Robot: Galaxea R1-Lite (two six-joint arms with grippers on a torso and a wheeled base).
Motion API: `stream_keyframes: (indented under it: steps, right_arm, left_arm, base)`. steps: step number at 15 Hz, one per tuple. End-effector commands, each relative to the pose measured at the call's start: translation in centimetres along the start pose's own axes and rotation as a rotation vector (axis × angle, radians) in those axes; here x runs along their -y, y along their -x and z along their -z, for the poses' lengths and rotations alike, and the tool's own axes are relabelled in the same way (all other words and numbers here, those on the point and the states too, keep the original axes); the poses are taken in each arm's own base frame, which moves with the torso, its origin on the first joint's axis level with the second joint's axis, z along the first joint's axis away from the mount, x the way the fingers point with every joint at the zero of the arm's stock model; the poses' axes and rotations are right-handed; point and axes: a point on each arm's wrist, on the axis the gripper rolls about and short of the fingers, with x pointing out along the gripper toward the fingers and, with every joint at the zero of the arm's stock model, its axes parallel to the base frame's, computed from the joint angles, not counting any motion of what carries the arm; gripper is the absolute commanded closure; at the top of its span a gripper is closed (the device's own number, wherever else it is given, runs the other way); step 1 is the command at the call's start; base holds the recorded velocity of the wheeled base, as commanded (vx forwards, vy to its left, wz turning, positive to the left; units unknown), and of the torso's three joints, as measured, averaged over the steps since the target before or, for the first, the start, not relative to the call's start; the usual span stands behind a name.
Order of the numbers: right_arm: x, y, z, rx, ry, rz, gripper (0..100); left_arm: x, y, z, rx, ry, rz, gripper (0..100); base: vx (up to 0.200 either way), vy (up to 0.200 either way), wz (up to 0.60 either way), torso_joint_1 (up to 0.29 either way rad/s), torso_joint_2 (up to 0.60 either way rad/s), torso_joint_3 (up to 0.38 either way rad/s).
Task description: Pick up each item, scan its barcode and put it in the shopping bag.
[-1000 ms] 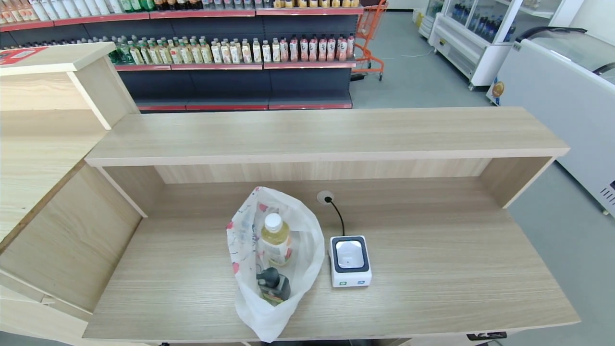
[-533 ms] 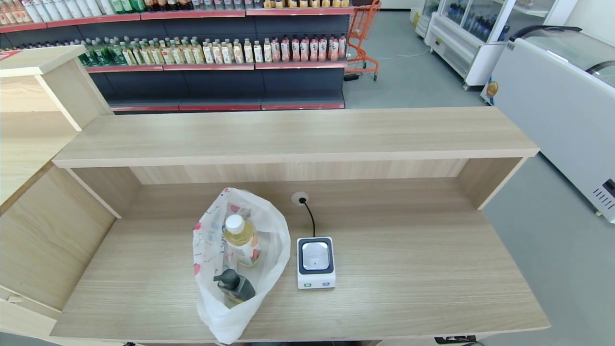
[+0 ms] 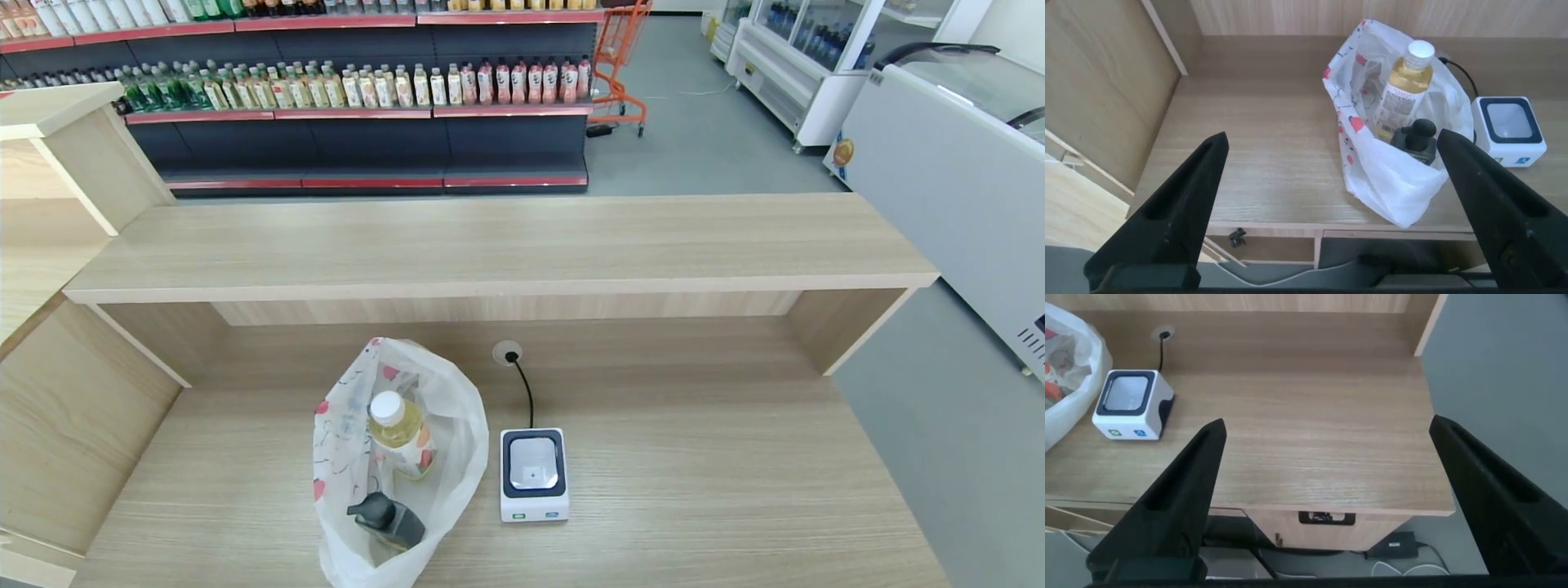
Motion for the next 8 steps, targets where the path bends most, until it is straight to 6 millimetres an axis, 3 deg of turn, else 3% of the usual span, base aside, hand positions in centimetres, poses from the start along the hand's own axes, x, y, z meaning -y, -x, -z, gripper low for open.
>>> stream_keyframes:
  steps: [1, 8]
  right_arm:
    - [0.00, -0.02, 0.01, -0.004, 0.000, 0.001, 100]
    - [0.00, -0.02, -0.01, -0.002, -0.008, 0.002, 100]
  left_arm:
    - [0.00, 0.00, 0.00, 0.000, -0.001, -0.001, 0]
    - [0.00, 0.00, 0.00, 0.000, 0.001, -0.001, 0]
  base:
    - [0.000, 0.000, 0.00, 0.000, 0.00, 0.000]
    - [0.000, 0.000, 0.00, 0.000, 0.00, 0.000]
